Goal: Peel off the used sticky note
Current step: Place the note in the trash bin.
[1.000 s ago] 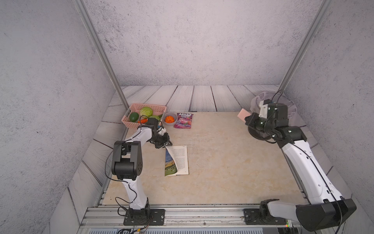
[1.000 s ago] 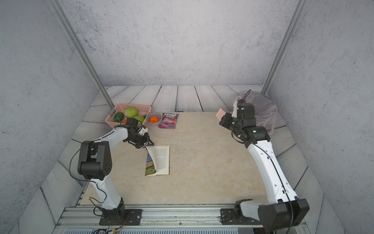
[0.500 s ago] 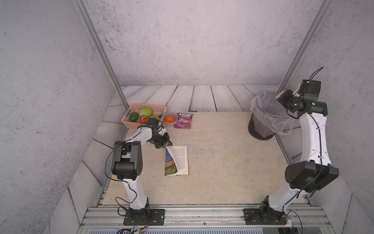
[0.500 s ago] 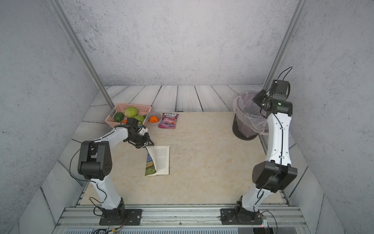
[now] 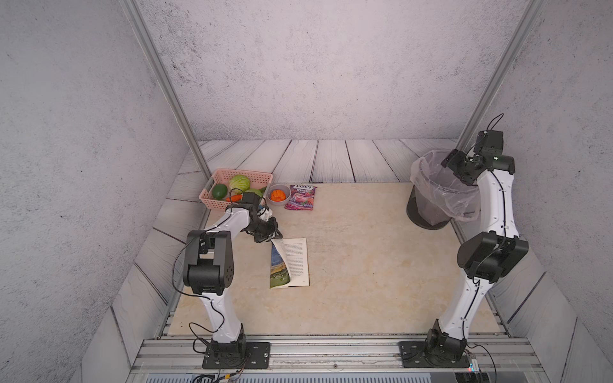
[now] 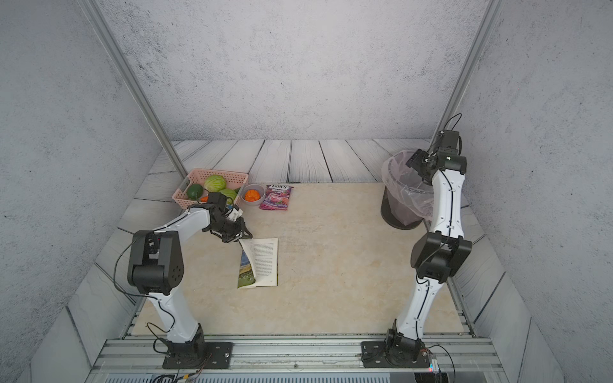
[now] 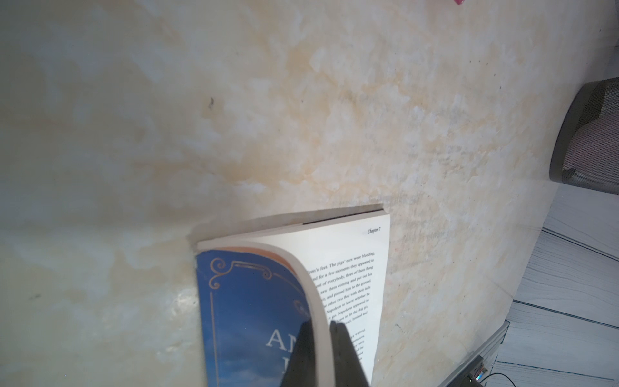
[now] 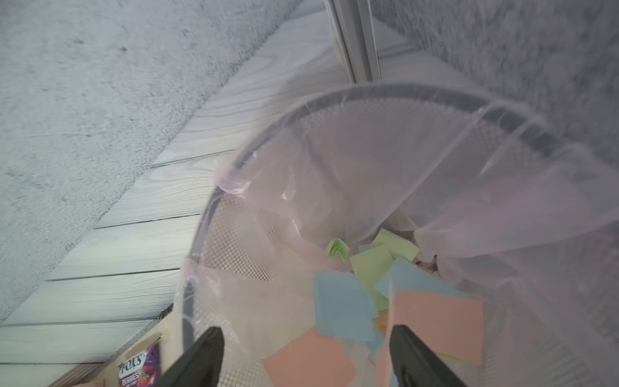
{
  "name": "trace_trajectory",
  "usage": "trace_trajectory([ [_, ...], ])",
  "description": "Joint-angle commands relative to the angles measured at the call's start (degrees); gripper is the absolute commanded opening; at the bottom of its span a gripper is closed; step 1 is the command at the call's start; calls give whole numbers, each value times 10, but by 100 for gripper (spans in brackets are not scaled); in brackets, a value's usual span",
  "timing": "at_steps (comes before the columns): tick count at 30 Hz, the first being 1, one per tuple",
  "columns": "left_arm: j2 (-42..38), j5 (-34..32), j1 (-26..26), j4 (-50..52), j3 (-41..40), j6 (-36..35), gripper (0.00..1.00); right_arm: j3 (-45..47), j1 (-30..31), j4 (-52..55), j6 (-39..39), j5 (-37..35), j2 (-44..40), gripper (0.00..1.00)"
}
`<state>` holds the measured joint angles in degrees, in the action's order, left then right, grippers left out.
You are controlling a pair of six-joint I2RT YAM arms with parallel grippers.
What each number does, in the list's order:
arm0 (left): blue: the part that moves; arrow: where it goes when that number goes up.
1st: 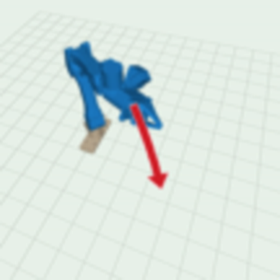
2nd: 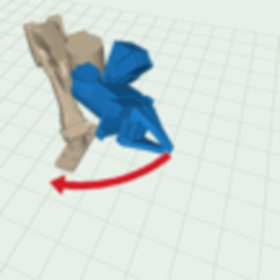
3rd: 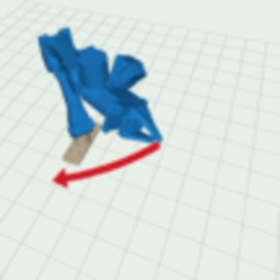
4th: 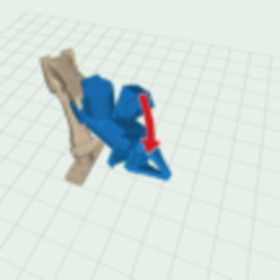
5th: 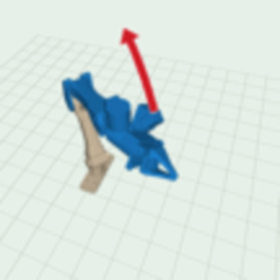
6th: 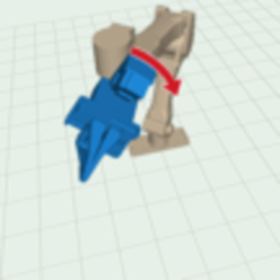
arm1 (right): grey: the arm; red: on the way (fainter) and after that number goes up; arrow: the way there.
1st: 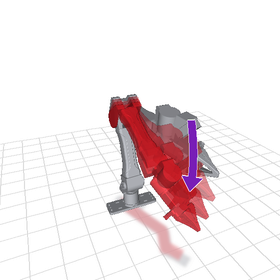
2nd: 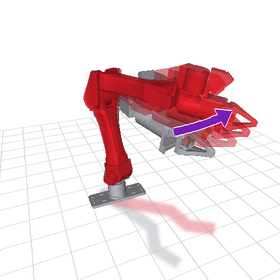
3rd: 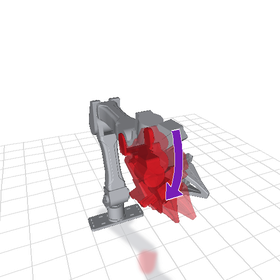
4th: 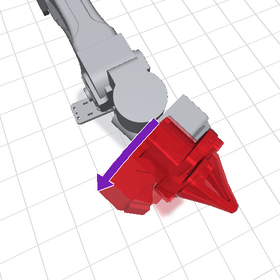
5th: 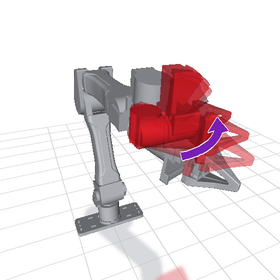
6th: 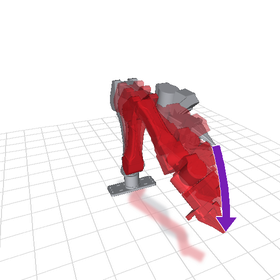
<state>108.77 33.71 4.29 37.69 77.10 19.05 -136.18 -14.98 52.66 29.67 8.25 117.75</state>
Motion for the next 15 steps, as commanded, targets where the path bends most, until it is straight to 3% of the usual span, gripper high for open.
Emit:
trace_trajectory([
  [1, -7, -19, 2, -6, 8, -31, 0, -8, -3, 8, -11, 11, -49, 88],
  [5, -15, -25, 2, -9, 7, -31, 0, 20, -2, 11, -2, 26, -89, 90],
  [9, -24, -24, 2, -11, 11, -32, 1, 104, 1, -17, 2, 58, -153, 90],
  [13, -33, -19, 3, -7, 24, -32, 15, 220, 10, -60, 9, 71, -226, 90],
  [15, -39, -15, 2, -3, 34, -33, 31, 273, 18, -78, 14, 73, -259, 90],
])
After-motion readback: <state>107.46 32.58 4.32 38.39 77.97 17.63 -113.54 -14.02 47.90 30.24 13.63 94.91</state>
